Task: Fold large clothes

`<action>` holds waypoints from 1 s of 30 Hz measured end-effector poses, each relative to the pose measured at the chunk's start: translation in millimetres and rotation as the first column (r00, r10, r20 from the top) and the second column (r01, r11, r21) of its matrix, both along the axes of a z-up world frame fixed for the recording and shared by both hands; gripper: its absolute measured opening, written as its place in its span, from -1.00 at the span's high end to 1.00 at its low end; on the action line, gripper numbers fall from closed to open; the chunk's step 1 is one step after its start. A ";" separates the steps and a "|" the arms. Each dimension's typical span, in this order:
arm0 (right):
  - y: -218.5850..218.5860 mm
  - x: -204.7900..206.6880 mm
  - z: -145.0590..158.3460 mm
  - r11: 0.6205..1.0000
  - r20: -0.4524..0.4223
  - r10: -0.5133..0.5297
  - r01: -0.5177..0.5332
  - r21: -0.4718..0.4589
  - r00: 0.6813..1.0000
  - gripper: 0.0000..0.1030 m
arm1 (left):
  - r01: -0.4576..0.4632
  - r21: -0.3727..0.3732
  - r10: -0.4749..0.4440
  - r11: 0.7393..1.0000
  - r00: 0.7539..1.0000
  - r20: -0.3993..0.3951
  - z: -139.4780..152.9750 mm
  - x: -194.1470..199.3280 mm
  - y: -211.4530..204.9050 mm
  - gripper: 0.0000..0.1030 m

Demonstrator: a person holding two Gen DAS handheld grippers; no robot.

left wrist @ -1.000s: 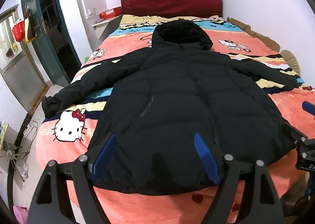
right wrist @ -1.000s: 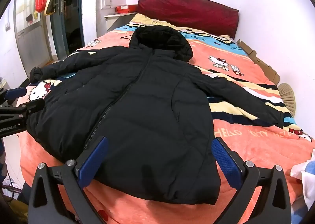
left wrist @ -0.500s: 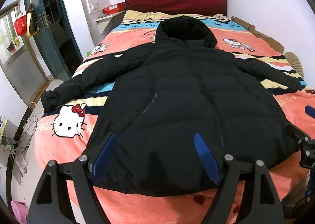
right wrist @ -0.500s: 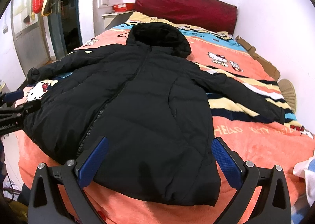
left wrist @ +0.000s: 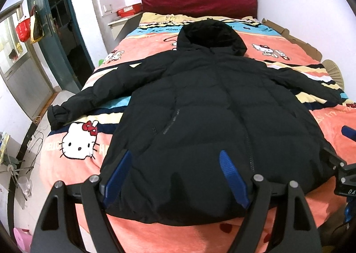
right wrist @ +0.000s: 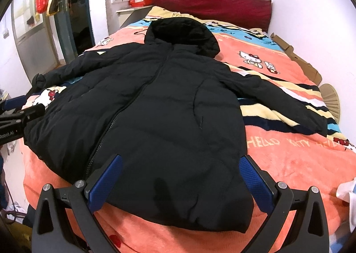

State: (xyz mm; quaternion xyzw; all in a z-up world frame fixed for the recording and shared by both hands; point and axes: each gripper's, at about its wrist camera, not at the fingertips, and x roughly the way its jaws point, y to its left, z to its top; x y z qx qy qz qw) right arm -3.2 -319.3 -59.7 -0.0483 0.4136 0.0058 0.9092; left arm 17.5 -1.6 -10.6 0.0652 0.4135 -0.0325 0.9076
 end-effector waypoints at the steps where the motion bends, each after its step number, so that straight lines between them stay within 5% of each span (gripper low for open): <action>1: 0.1 0.6 0.1 1.000 -0.001 0.001 -0.001 0.000 1.000 -0.99 | -0.004 -0.001 0.004 1.000 1.000 -0.003 1.0 2.4 1.4 -0.56; 11: -62.2 44.5 20.8 0.986 0.043 -0.165 0.164 0.025 0.985 -0.99 | -0.071 0.011 0.070 0.997 0.996 0.063 27.0 50.2 15.2 -0.56; 17: -130.8 84.6 36.9 0.948 0.086 -0.317 0.317 0.014 0.945 -0.99 | -0.104 -0.012 0.105 0.995 0.991 0.082 38.8 94.2 16.0 -0.56; 30: -351.4 141.1 -12.6 0.670 0.036 -0.741 0.742 -0.033 0.671 -0.99 | -0.172 0.049 0.172 0.984 0.985 0.004 -3.0 142.0 17.6 -0.56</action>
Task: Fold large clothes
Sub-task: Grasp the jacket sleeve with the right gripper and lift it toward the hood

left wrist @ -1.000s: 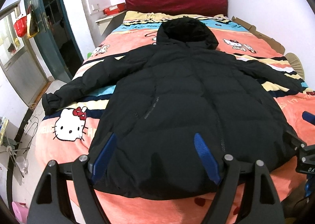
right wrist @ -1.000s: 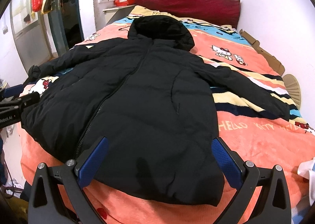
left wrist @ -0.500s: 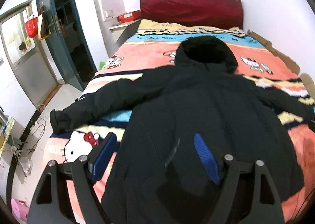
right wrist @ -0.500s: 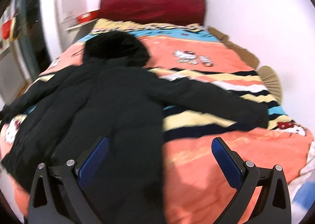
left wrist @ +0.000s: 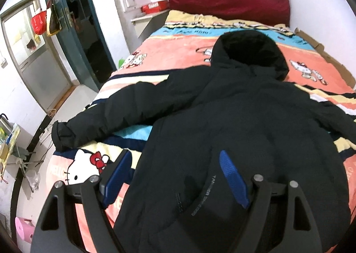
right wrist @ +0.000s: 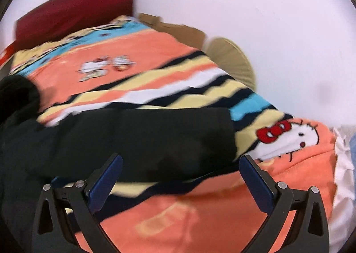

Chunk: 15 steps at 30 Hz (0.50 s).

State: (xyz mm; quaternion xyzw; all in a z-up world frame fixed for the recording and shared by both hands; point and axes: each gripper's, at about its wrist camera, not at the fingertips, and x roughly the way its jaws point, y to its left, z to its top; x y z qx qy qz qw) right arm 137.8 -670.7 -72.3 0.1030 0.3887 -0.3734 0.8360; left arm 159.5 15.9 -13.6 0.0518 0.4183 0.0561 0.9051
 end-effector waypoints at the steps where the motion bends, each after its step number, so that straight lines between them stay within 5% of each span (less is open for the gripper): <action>1: -16.8 2.5 -6.9 0.999 -0.010 -0.037 0.037 0.009 0.999 -0.99 | 0.000 0.006 0.000 1.000 1.000 -0.006 -2.1 2.3 0.0 -0.56; 7: -84.5 3.3 -41.9 0.980 -0.055 -0.185 0.189 0.062 0.981 -0.99 | -0.003 0.033 0.005 0.999 0.999 -0.048 -17.1 9.7 -4.1 -0.56; 15: -112.3 7.0 -83.9 0.964 -0.062 -0.166 0.175 0.201 0.984 -0.92 | 0.033 0.067 -0.028 0.997 0.997 -0.073 -24.5 10.7 -18.5 -0.56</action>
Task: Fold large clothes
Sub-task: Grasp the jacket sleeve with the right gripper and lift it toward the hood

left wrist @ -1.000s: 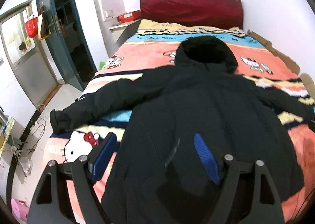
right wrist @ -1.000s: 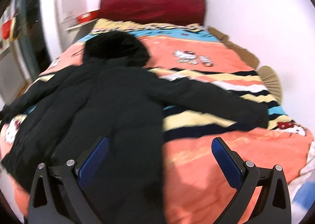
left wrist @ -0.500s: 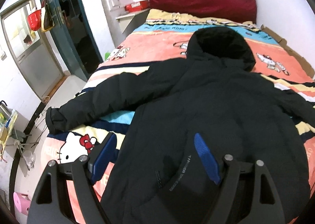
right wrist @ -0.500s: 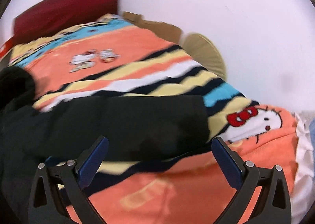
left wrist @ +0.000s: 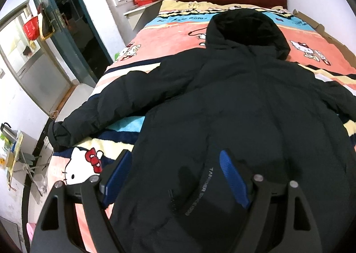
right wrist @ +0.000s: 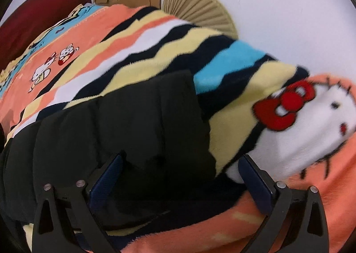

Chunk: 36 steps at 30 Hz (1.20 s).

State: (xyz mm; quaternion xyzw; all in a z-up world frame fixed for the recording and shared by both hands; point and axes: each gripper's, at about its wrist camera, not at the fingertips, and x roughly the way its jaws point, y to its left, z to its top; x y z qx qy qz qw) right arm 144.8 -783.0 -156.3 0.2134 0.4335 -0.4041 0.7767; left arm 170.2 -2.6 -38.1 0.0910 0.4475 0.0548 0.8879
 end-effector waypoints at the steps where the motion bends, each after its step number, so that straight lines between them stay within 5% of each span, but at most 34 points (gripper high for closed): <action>1: 0.0 -0.5 -2.0 1.000 0.008 0.006 -0.006 0.007 1.000 -0.87 | -0.001 0.000 0.001 1.000 1.000 -0.001 0.0 0.2 -0.8 -0.56; 10: 10.5 12.4 5.8 0.994 0.076 0.103 -0.106 0.040 0.992 0.41 | -0.004 -0.005 0.004 1.000 1.000 -0.008 -0.9 -1.5 -0.9 -0.56; 16: 30.4 14.9 41.9 0.986 0.155 0.166 -0.164 -0.027 0.974 0.64 | -0.013 -0.026 0.013 1.000 1.000 0.005 4.2 -3.0 5.6 -0.56; 20: 59.3 19.1 83.6 0.966 0.250 0.259 -0.242 -0.096 0.933 0.66 | -0.021 -0.051 0.022 0.998 1.000 0.015 8.4 -5.3 14.5 -0.56; 28: 163.6 61.1 158.5 0.863 0.343 0.504 -0.461 -0.205 0.793 0.67 | -0.063 -0.104 0.067 0.993 0.997 0.040 15.0 -14.3 48.4 -0.56; 36: 300.9 107.2 192.5 0.706 0.398 0.698 -0.664 -0.246 0.595 0.68 | -0.122 -0.131 0.131 0.984 0.989 0.064 18.2 -17.2 94.9 -0.56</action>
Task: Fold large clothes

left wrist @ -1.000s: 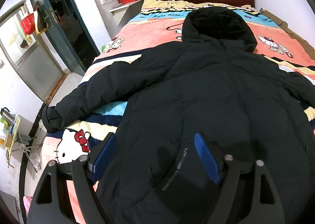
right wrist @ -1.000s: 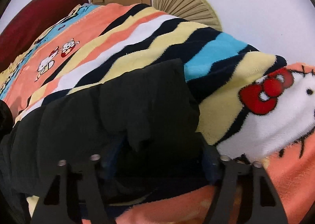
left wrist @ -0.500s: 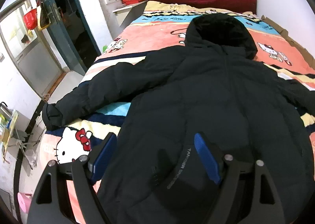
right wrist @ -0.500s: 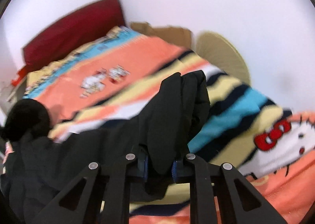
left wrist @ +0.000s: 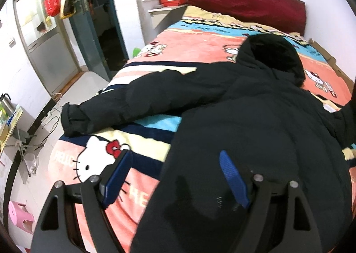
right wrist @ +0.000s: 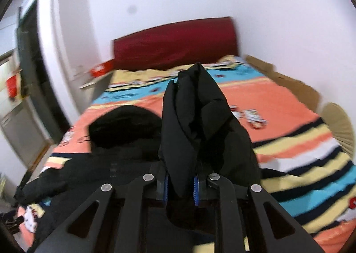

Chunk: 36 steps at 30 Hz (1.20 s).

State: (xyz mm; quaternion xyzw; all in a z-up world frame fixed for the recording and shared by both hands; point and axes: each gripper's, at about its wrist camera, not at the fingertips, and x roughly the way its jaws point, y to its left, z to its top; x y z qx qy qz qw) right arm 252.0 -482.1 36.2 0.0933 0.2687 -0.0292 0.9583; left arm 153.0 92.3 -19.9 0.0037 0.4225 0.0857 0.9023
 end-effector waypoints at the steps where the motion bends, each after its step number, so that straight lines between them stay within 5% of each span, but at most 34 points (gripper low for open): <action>1: 19.0 5.2 2.3 0.999 0.003 0.035 -0.035 0.003 0.999 0.68 | -0.007 -0.004 0.007 1.000 1.000 0.004 0.2 0.0 6.2 -0.56; 8: 142.6 32.4 -13.1 0.978 -0.051 0.207 -0.208 -0.027 0.977 0.68 | -0.035 -0.022 0.035 0.999 0.999 0.010 -5.7 -0.1 34.1 -0.56; 21: 302.0 62.1 -134.1 0.890 -0.323 0.372 -0.433 -0.144 0.870 0.65 | -0.077 -0.049 0.075 0.996 0.997 -0.029 -27.6 2.6 60.5 -0.56; 26: 329.2 65.4 -173.4 0.854 -0.432 0.387 -0.493 -0.165 0.815 0.45 | -0.082 -0.048 0.080 0.996 0.996 -0.040 -29.4 1.8 58.3 -0.56; 31: 338.6 48.8 -172.4 0.821 -0.431 0.453 -0.554 -0.140 0.780 -0.17 | -0.089 -0.059 0.087 0.994 0.996 -0.035 -21.0 0.1 54.7 -0.56; 36: 324.8 26.9 -143.4 0.825 -0.365 0.493 -0.557 -0.090 0.789 -0.19 | -0.064 -0.044 0.063 0.997 0.998 -0.015 -4.8 -3.4 37.6 -0.56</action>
